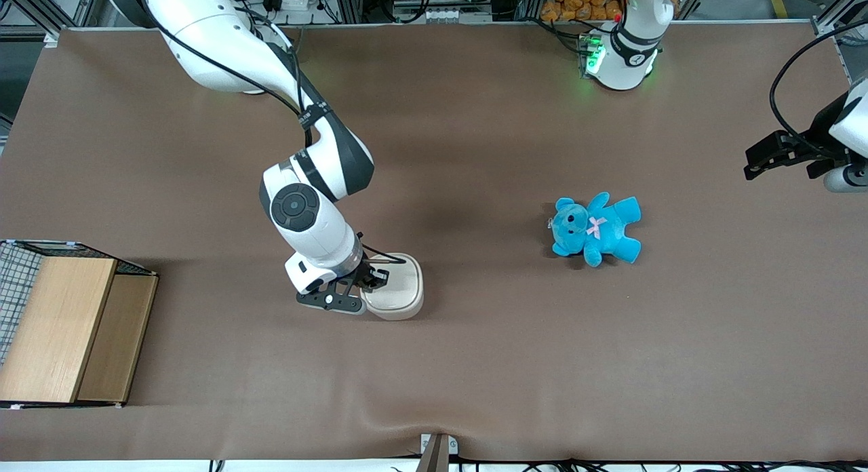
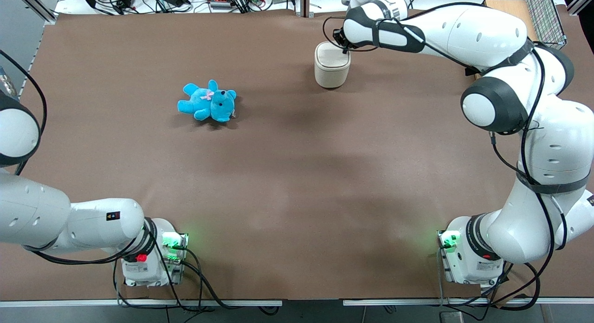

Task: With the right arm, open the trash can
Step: 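Lower the right gripper onto the lid edge and press down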

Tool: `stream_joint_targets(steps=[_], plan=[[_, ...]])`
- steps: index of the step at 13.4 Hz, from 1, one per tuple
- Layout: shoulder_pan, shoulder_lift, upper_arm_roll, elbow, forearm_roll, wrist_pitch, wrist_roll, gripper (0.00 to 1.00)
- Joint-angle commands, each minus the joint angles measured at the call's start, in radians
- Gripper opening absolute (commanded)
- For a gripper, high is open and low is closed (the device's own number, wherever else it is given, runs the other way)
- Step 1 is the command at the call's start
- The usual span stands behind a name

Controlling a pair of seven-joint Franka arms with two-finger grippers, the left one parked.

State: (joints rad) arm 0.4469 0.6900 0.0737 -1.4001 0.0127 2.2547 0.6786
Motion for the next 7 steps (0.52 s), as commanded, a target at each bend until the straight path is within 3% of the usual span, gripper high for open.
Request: stream_joint_targets(steps=[1,7], plan=[[0.012,0.020,-0.012,0.009,-0.027,0.002,0.010,0.00],[0.012,0.006,-0.006,0.102,0.016,-0.148,0.024,0.00]])
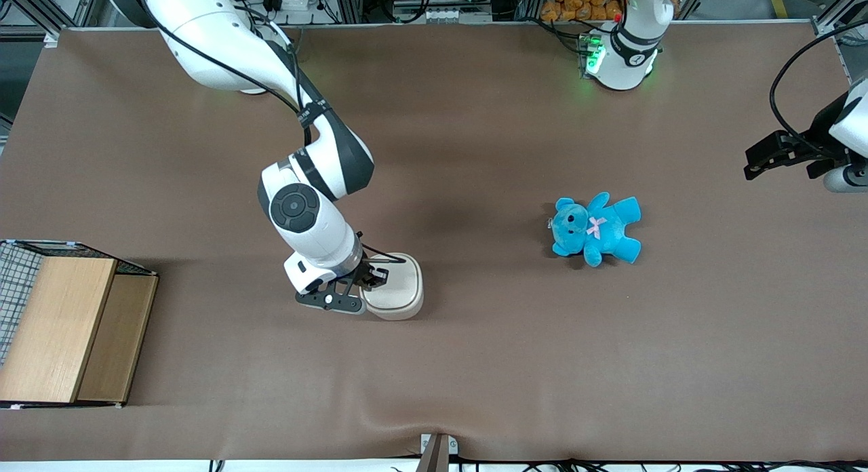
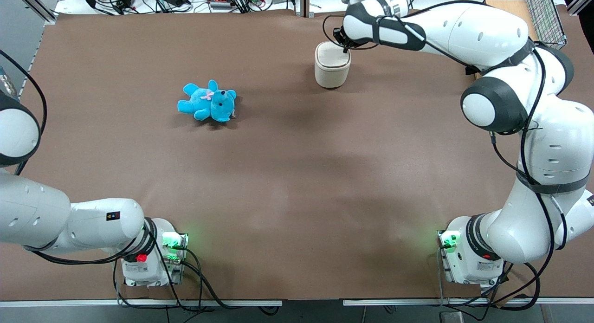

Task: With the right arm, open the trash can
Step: 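Lower the right gripper onto the lid edge and press down, then lift the right gripper to swing the lid open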

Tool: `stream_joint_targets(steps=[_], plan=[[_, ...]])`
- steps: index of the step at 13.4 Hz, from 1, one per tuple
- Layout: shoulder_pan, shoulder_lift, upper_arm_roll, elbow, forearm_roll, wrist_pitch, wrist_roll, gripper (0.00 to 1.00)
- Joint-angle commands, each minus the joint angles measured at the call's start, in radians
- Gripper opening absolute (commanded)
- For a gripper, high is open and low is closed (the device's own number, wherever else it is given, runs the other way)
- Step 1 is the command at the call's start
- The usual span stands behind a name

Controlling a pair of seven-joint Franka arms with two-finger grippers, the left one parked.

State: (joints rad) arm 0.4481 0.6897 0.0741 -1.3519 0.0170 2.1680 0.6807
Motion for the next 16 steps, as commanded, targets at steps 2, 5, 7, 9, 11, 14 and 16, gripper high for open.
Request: stream_joint_targets(steps=[2,5,7,9,11,14,16], plan=[[0.014,0.005,-0.002,0.083,0.033,-0.091,0.042,0.00],[0.030,0.004,0.003,0.114,0.055,-0.120,0.083,0.00],[0.049,0.002,0.003,0.119,0.084,-0.120,0.086,0.00],[0.058,0.001,0.003,0.135,0.121,-0.125,0.129,0.00],[0.067,-0.004,0.003,0.158,0.123,-0.174,0.141,0.00],[0.070,-0.039,0.003,0.194,0.199,-0.246,0.172,0.00],[0.069,-0.071,0.003,0.194,0.248,-0.263,0.218,0.19]])
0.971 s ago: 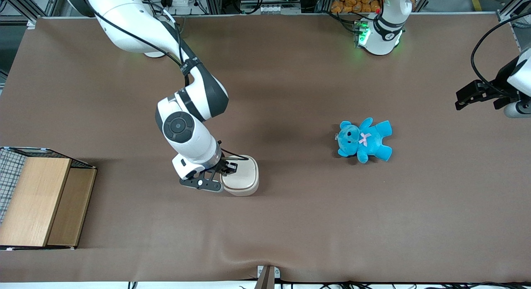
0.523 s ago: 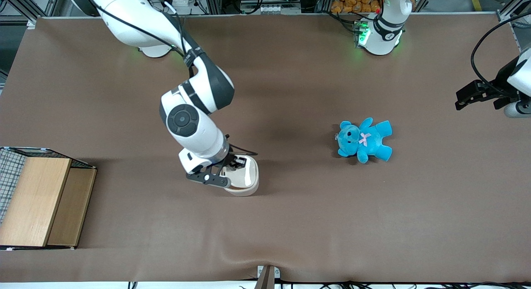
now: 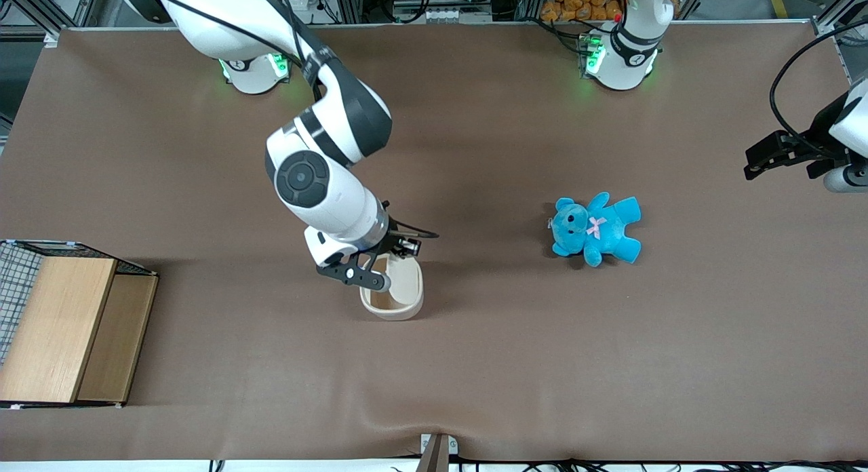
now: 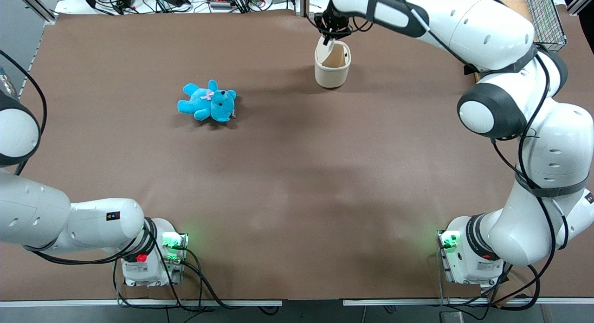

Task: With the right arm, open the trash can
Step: 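Lift the right gripper to swing the lid open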

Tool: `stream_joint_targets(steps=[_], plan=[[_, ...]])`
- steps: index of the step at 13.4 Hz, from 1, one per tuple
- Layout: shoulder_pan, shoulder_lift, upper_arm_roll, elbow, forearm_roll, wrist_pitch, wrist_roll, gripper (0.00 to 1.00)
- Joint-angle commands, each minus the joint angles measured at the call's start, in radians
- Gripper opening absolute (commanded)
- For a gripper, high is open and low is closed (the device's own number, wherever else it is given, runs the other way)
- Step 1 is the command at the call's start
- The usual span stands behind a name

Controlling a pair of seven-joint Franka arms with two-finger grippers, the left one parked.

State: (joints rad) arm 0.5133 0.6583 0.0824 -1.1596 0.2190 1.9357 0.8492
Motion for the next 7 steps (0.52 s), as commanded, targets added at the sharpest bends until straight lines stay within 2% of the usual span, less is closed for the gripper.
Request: stream_joint_targets(steps=[1,2,3,4,7], plan=[[0.004,-0.046,-0.006,0.001,0.071,-0.041,0.062,0.36],[-0.004,-0.055,-0.006,0.001,0.085,-0.053,0.062,0.68],[-0.007,-0.069,-0.007,0.001,0.086,-0.064,0.062,0.89],[-0.009,-0.084,-0.012,0.001,0.085,-0.070,0.059,1.00],[-0.053,-0.126,-0.020,-0.005,0.080,-0.122,0.013,1.00]])
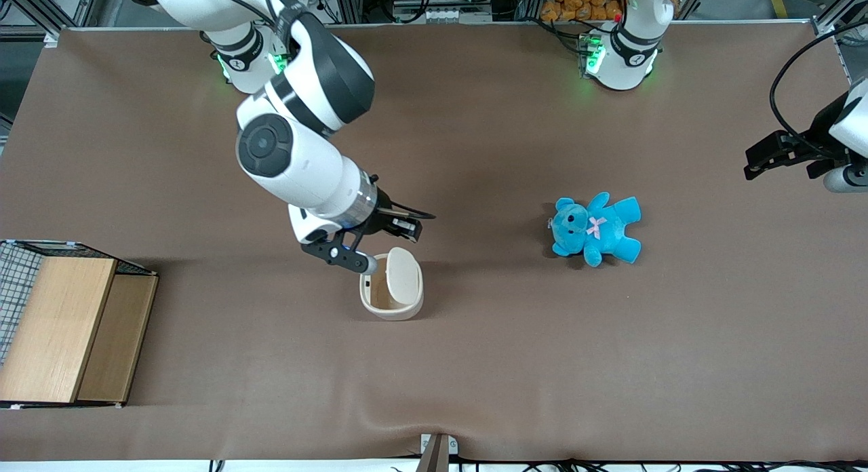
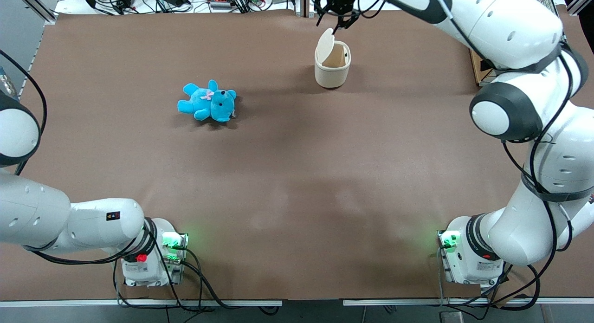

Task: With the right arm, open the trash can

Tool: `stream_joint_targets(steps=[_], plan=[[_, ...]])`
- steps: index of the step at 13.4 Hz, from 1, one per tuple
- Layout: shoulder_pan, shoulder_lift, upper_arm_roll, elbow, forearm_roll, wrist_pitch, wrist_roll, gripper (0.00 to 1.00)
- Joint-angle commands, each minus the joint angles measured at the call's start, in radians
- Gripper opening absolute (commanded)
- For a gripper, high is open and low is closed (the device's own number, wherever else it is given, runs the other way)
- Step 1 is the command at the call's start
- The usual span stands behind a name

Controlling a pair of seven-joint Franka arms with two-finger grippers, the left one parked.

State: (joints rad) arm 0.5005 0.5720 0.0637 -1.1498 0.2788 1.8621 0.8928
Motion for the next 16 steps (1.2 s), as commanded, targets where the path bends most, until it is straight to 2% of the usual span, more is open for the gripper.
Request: stream_joint_targets(steps=[1,3,7,8,10,11,16], plan=[[-0.072,-0.050,-0.001,-0.015,0.019,-0.102,-0.084,1.00],[-0.156,-0.081,-0.001,-0.015,0.020,-0.188,-0.207,1.00],[-0.292,-0.115,-0.004,-0.021,0.010,-0.314,-0.336,1.00],[-0.313,-0.130,-0.004,-0.030,-0.019,-0.322,-0.350,1.00],[-0.341,-0.174,-0.002,-0.068,-0.129,-0.324,-0.353,1.00],[-0.352,-0.190,-0.002,-0.073,-0.156,-0.333,-0.354,1.00],[-0.499,-0.216,-0.001,-0.073,-0.178,-0.394,-0.549,1.00]])
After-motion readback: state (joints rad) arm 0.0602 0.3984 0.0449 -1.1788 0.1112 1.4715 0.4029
